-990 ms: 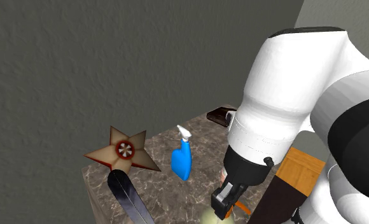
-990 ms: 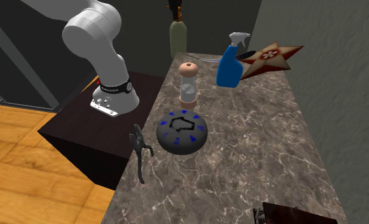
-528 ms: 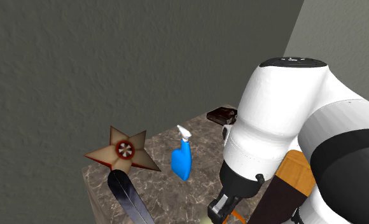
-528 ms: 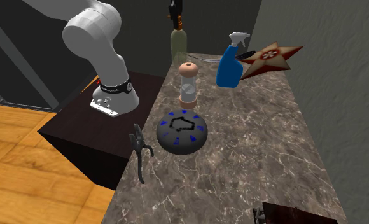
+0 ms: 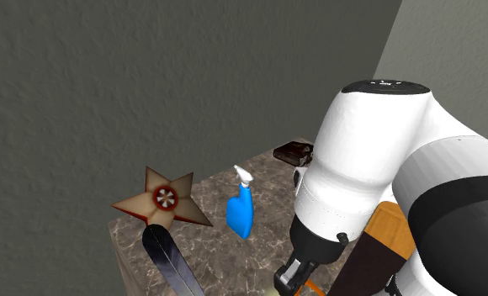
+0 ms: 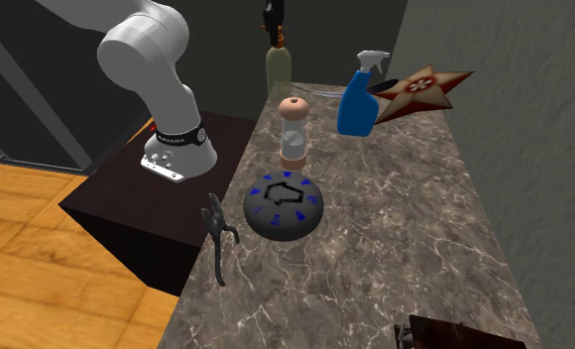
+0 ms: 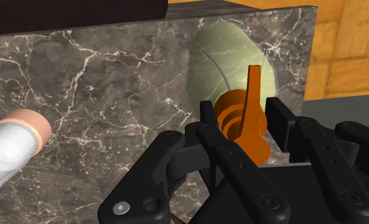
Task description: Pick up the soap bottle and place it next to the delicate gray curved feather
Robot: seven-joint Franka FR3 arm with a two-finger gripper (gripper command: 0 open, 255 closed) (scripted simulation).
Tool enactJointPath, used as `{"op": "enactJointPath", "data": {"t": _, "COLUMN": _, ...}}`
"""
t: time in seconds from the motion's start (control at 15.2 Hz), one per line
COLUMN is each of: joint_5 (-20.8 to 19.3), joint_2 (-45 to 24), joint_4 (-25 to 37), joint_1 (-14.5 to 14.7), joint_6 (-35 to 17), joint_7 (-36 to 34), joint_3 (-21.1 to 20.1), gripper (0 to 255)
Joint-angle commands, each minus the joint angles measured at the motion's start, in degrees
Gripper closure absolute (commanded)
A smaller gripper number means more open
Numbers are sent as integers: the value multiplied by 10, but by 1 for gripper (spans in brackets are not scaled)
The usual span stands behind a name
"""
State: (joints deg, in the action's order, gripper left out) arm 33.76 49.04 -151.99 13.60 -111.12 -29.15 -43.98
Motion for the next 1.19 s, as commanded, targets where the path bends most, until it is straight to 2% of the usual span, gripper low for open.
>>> {"op": "enactJointPath", "data": {"t": 0.0, "joint_5": 0, "joint_2": 0, "joint_4": 0, "joint_1": 0, "joint_6": 0, "joint_7": 0, "joint_3": 0, "gripper": 0}}
{"op": "enactJointPath", "data": {"t": 0.33, "joint_5": 0, "joint_2": 0, "joint_4": 0, "joint_1": 0, "joint_6": 0, "joint_7": 0, "joint_3": 0, "gripper": 0}}
{"op": "enactJointPath", "data": {"t": 0.59, "joint_5": -32, "joint_2": 19, "joint_4": 55, "joint_1": -3, "joint_6": 76, "joint_7": -6, "joint_3": 42, "gripper": 0}}
{"op": "enactJointPath", "data": {"t": 1.12, "joint_5": -32, "joint_2": 19, "joint_4": 55, "joint_1": -3, "joint_6": 76, "joint_7": -6, "joint_3": 42, "gripper": 0}}
